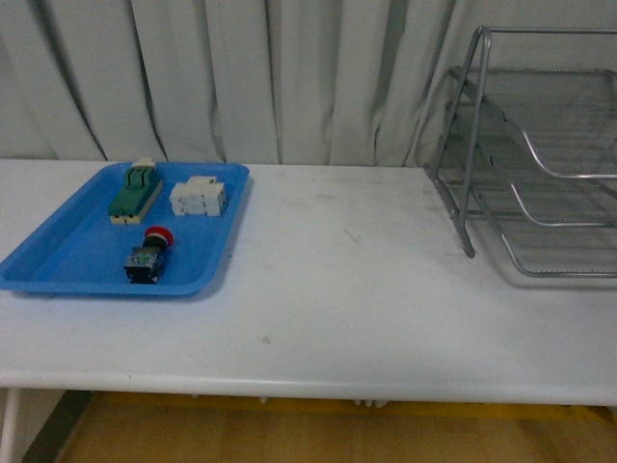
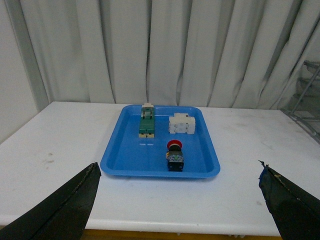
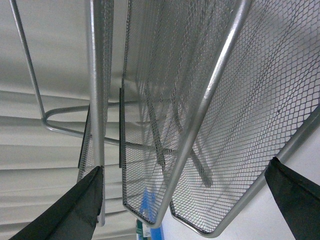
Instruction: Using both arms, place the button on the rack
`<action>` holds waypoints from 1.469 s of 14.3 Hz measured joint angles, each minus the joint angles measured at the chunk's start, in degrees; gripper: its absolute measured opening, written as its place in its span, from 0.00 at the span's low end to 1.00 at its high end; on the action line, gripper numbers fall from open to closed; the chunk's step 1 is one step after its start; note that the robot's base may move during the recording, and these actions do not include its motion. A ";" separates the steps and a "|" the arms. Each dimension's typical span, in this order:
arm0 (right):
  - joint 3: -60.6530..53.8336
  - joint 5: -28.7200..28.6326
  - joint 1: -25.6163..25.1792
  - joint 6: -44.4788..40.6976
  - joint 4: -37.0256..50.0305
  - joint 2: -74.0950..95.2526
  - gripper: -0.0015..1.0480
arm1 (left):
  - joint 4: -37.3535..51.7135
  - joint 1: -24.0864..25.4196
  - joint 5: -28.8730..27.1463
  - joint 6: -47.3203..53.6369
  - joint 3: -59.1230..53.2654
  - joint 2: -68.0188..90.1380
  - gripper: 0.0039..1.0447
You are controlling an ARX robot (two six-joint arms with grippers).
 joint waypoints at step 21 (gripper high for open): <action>9.31 4.35 5.51 10.99 3.96 8.83 0.04 | 0.00 0.00 0.00 0.00 0.00 0.00 0.94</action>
